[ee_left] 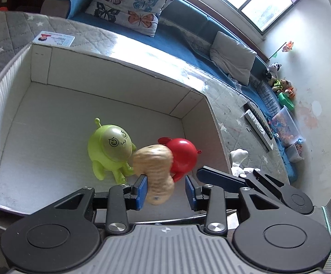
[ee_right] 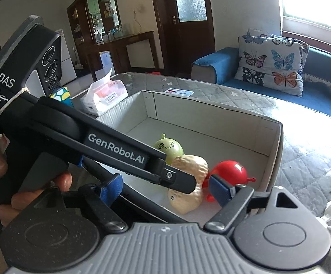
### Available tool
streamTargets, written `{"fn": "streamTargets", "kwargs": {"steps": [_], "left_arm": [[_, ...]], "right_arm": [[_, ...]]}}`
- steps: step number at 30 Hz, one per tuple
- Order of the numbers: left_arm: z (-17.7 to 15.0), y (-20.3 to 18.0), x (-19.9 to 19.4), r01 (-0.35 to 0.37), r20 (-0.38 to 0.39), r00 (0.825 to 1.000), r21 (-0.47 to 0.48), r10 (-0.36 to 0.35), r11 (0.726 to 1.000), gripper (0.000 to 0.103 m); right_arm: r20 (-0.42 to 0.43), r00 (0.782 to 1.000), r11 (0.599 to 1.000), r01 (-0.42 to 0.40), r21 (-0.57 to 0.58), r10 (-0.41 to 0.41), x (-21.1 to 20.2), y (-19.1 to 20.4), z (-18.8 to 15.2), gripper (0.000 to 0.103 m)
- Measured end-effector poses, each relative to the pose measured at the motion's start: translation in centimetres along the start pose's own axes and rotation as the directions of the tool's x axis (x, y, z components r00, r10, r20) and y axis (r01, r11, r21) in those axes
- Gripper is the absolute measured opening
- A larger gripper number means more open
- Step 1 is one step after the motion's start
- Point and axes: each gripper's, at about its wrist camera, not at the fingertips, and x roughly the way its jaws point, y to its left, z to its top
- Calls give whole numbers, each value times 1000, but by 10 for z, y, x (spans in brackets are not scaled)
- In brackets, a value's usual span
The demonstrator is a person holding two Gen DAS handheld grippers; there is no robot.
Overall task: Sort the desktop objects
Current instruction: 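Carry the peanut toy into the box and open the left gripper, then move the left tool onto the girl figurine and close on it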
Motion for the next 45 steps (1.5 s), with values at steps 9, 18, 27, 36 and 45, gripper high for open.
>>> {"fn": "streamTargets", "kwargs": {"steps": [9, 18, 27, 36, 45], "left_arm": [[-17, -15, -33, 26, 82, 996, 23, -28, 999, 38], [-52, -35, -54, 51, 119, 991, 68, -59, 996, 38], [-92, -41, -43, 75, 74, 994, 57, -79, 996, 38], [-111, -39, -24, 100, 10, 995, 12, -100, 995, 38], [-115, -41, -12, 135, -27, 990, -11, -135, 991, 38]], "right_arm": [[76, 997, 1000, 18, 10, -19, -48, 3, -21, 93], [126, 989, 997, 70, 16, -72, -103, 9, -62, 101], [82, 990, 991, 104, 84, -111, -112, 1, -105, 103], [49, 993, 982, 102, 160, -111, -102, -8, -127, 103], [27, 993, 979, 107, 175, -113, -92, -9, -133, 103]]}}
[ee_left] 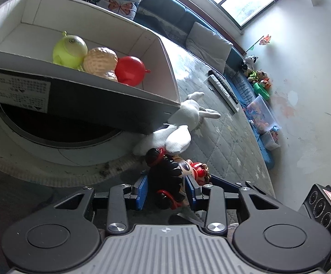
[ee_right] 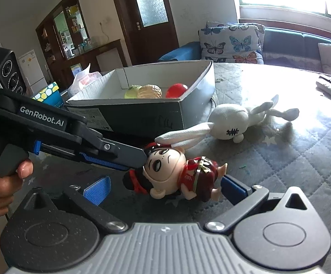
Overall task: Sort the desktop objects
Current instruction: 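Move the left tool onto the girl figurine and close on it, then lift the girl figurine with the left gripper and carry it over the box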
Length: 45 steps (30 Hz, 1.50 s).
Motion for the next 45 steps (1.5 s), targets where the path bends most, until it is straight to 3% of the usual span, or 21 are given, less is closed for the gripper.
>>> {"fn": "streamTargets", "kwargs": {"steps": [26, 36, 45], "left_arm": [[-5, 6, 10, 58, -34, 998, -34, -59, 998, 44], [0, -6, -34, 86, 70, 994, 8, -86, 996, 44], [45, 6, -82, 30, 213, 976, 24, -34, 999, 44]], "right_arm": [[6, 997, 996, 83, -34, -83, 12, 12, 1, 99], [90, 993, 988, 92, -121, -81, -11, 37, 23, 99], [156, 988, 979, 39, -200, -7, 11, 68, 87, 99]]}}
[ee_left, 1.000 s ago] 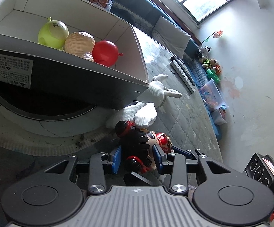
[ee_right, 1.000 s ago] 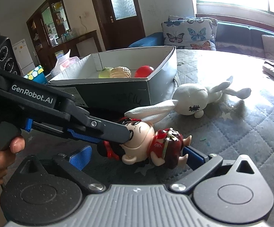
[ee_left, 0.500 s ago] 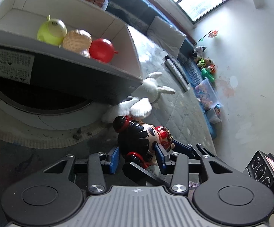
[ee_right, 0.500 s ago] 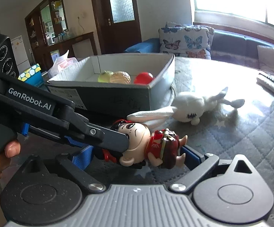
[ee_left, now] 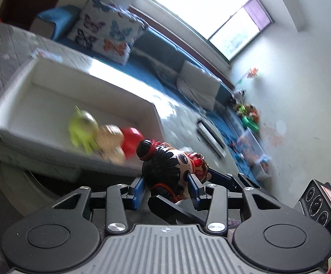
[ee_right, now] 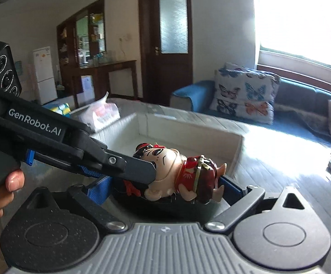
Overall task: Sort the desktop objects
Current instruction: 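Lift the girl figurine with the left gripper and carry it over the box, then lower the figurine into the box and open the left gripper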
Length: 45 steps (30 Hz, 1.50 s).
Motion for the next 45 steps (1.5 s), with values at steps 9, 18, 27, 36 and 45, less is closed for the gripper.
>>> {"fn": "streamTargets", "kwargs": {"steps": [9, 18, 27, 36, 45], "left_arm": [[53, 53, -2, -98, 24, 995, -41, 99, 994, 44], [74, 103, 11, -166, 2, 986, -108, 167, 980, 44], [72, 115, 24, -228, -12, 974, -137, 228, 964, 43], [73, 105, 33, -308, -56, 951, -88, 304, 947, 42], [75, 102, 37, -341, -92, 938, -71, 335, 937, 41]], "right_arm": [[-39, 995, 995, -94, 21, 95, 83, 17, 49, 99], [-122, 979, 986, -165, -20, 162, 156, 30, 62, 99], [-221, 948, 960, -256, -111, 228, 190, 30, 63, 99], [-334, 913, 923, -317, -216, 235, 203, 38, 68, 99], [-389, 889, 912, -344, -222, 241, 209, 36, 65, 99]]}}
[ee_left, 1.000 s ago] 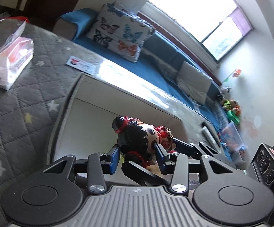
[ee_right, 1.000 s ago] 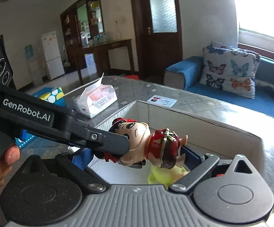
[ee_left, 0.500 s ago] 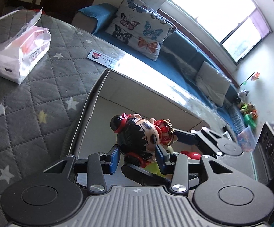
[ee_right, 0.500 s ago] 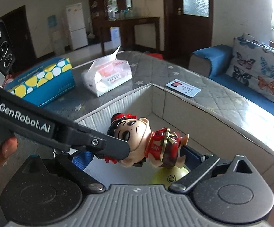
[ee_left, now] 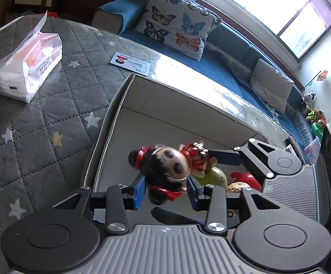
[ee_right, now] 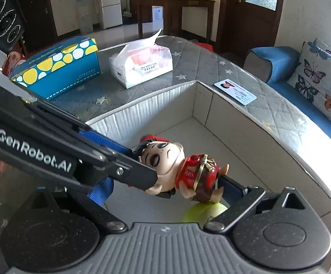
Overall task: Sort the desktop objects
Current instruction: 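Lower the figurine into the box and open the left gripper, then move the left tool back toward the white rabbit plush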
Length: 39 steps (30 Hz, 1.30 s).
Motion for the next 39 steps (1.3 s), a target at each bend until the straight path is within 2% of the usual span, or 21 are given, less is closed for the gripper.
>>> {"fn": "streamTargets", "kwargs": {"steps": [9, 19, 31, 39], "left_arm": [[1, 0, 0, 20, -8, 1000, -4, -20, 1000, 41], [-5, -5, -12, 42, 30, 999, -1, -42, 999, 41], [-23, -18, -28, 75, 65, 995, 5, -75, 997, 41], [-42, -35, -41, 83, 82, 993, 42, -86, 996, 41]], "right_arm": [[17, 1000, 1000, 2, 20, -2, -5, 0, -2, 99], [90, 995, 997, 27, 67, -33, -35, 2, -13, 100], [204, 975, 985, 53, 163, -86, -87, 16, -41, 100], [257, 958, 971, 68, 230, -128, -113, 25, -65, 100]]}}
